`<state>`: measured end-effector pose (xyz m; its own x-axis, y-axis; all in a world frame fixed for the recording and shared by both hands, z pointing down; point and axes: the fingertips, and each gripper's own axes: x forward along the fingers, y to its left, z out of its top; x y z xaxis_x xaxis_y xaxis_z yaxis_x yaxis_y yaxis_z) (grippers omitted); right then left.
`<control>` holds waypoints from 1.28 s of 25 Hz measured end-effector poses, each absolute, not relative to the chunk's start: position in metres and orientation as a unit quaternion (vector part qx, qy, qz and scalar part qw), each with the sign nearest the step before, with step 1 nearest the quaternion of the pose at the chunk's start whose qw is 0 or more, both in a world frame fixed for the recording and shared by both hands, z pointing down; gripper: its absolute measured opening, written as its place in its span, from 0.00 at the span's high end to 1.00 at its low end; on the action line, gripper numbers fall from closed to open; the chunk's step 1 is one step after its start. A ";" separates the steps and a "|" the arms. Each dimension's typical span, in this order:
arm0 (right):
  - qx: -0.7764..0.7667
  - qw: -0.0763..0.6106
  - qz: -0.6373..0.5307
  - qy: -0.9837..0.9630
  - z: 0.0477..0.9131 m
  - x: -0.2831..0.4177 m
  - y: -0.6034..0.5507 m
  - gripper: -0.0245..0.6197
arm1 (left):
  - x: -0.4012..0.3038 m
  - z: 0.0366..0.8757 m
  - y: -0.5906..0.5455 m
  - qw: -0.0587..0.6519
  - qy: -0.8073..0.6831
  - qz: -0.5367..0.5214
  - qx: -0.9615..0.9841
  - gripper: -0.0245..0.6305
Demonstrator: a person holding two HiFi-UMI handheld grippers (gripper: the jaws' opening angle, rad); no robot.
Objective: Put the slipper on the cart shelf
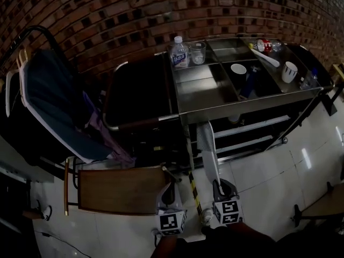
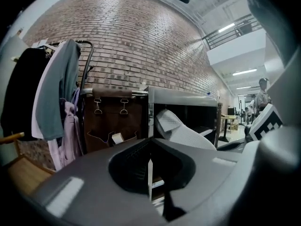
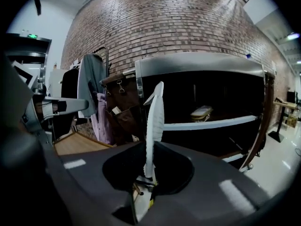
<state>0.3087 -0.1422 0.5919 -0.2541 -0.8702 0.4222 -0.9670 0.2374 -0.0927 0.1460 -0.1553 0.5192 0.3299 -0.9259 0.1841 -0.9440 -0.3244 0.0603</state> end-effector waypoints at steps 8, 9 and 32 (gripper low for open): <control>0.587 0.134 0.186 -0.776 0.595 0.309 -0.199 0.90 | 0.140 0.516 -0.200 0.073 -0.595 0.065 0.798 0.94; 0.586 0.134 0.188 -0.777 0.596 0.309 -0.207 0.90 | 0.140 0.514 -0.205 0.071 -0.596 0.065 0.797 0.94; 0.563 0.098 0.318 -0.756 0.611 0.326 -0.359 0.90 | 0.141 0.524 -0.216 0.083 -0.611 0.081 0.783 0.94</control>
<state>0.3261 -0.3589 0.6114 -0.3458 -0.7898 0.5067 -0.9144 0.1624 -0.3709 0.1410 -0.2157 0.5241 0.2400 -0.9434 0.2290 -0.9705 -0.2392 0.0316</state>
